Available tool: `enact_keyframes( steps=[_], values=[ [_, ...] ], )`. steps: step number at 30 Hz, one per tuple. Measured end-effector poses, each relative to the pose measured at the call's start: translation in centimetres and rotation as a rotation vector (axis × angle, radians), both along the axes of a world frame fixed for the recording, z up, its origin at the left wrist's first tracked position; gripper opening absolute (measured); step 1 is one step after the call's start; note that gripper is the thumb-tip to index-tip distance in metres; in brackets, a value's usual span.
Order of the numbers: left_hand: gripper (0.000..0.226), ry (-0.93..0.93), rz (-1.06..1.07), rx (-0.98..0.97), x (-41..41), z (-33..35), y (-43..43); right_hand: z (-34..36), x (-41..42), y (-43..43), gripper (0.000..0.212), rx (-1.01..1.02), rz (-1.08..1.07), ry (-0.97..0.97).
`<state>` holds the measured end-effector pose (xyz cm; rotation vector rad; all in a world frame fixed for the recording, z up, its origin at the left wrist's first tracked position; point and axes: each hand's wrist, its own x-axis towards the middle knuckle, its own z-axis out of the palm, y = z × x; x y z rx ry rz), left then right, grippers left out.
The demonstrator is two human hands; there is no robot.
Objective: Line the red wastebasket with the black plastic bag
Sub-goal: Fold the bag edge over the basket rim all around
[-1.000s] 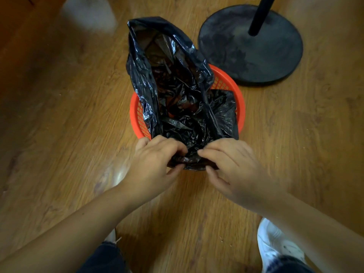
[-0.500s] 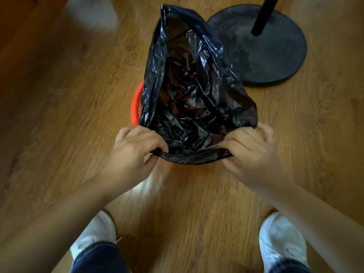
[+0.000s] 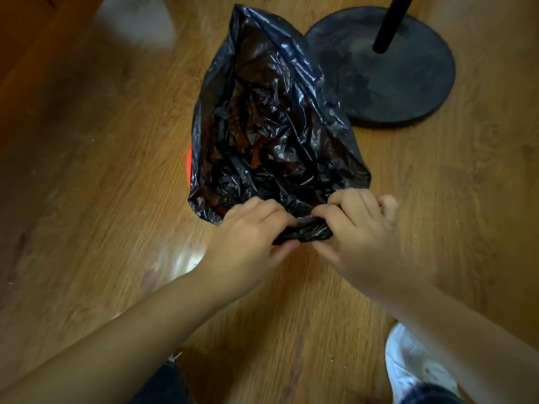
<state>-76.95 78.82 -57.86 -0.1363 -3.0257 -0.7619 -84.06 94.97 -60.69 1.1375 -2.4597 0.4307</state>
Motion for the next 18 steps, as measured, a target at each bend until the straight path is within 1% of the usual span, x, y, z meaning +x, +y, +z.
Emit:
enact_keyframes(
  steps=[2,4,8,11,13,15,18],
  values=[
    [0.022,-0.028,0.003,0.045,0.1,-0.4,0.0,-0.1,0.0,0.4,0.016,-0.017,0.012,-0.027],
    [0.02,-0.022,0.002,0.038,0.2,-0.7,-0.3,-0.2,-0.1,0.9,0.006,-0.02,0.038,-0.042],
    [0.021,-0.032,0.031,0.066,0.2,-0.8,-1.1,-0.7,-0.2,1.7,0.017,0.01,0.087,-0.084],
    [0.023,-0.081,0.0,0.09,0.1,-0.8,-2.1,-0.7,-0.3,1.8,0.012,-0.047,0.118,-0.119],
    [0.023,-0.101,-0.001,0.094,0.0,-0.8,-2.8,-0.5,-0.4,1.6,0.005,-0.093,0.123,-0.099],
    [0.023,-0.101,0.001,0.097,0.1,-0.7,-3.2,-0.4,-0.5,1.3,0.012,-0.101,0.112,-0.049],
    [0.023,-0.089,-0.008,0.084,0.4,-0.7,-3.4,-0.1,-0.7,1.0,0.001,-0.104,0.122,0.023]
  ],
)
